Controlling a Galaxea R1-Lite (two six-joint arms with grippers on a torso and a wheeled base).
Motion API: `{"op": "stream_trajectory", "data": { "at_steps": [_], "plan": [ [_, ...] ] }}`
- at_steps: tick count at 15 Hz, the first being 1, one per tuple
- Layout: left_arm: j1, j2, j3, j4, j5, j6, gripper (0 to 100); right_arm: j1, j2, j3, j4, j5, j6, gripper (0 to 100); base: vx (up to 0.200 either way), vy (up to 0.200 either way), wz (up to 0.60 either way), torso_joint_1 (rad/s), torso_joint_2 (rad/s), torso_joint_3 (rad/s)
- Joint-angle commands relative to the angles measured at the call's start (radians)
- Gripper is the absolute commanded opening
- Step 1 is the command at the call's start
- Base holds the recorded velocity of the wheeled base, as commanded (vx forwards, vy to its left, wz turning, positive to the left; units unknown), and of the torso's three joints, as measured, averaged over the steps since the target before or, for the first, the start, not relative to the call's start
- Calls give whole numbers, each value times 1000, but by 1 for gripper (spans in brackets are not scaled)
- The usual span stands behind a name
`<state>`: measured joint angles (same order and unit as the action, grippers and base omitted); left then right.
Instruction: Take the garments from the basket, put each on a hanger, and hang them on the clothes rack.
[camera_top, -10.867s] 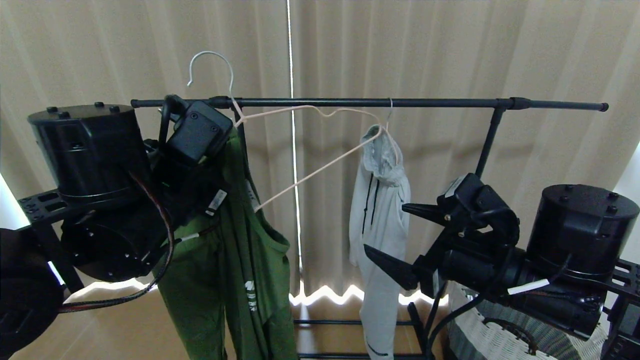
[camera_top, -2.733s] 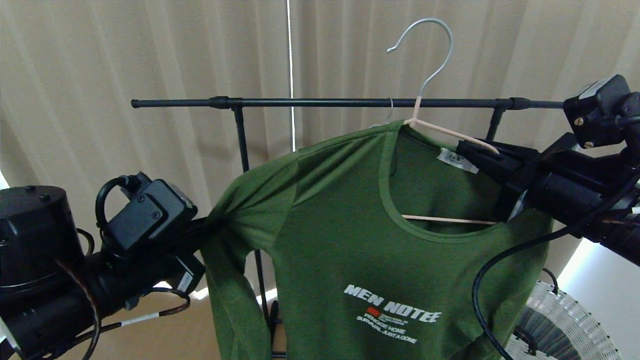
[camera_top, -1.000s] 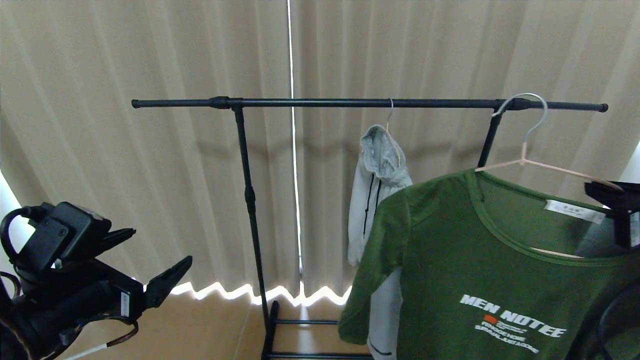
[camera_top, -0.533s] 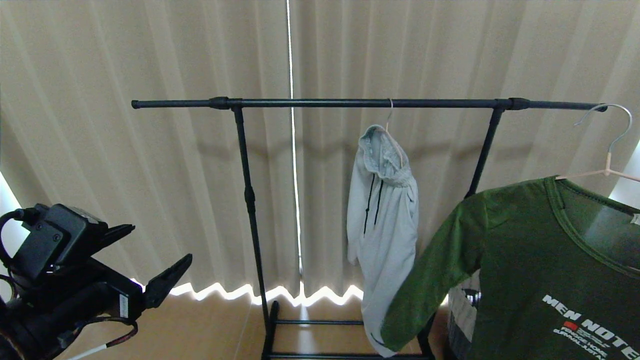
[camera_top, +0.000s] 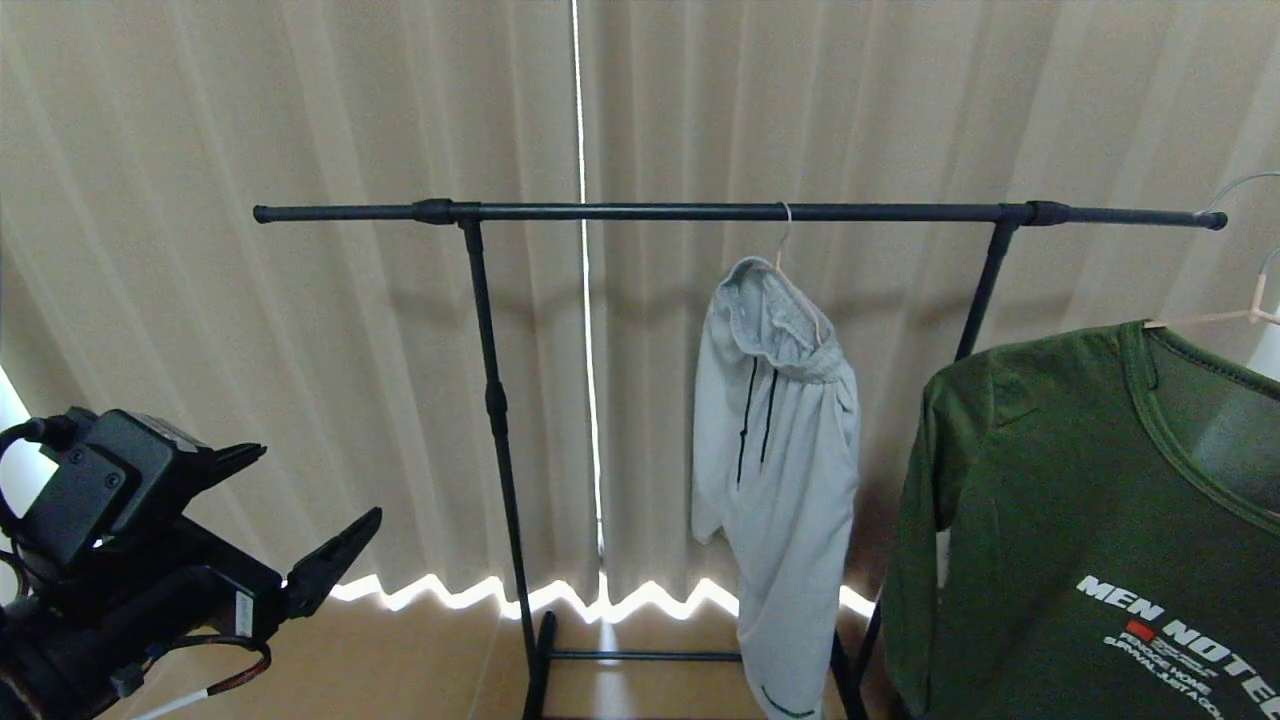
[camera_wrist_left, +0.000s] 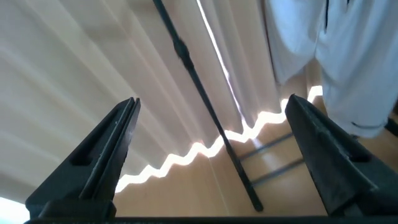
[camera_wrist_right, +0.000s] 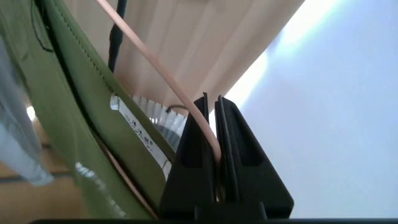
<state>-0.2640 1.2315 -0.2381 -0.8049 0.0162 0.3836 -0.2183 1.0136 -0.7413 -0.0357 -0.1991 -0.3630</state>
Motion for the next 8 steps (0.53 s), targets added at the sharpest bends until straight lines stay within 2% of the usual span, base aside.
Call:
{"op": "stream_trajectory", "data": {
  "at_steps": [1,8],
  "plan": [
    [0,-1,0,0,1,0,100,0,8,2,0,1,-1,0,200,0,0,7,2,-7],
    [0,-12,5,0,1,1,100,7,10,10,0,4,-1,0,200,0,0,8,4,2]
  ]
}}
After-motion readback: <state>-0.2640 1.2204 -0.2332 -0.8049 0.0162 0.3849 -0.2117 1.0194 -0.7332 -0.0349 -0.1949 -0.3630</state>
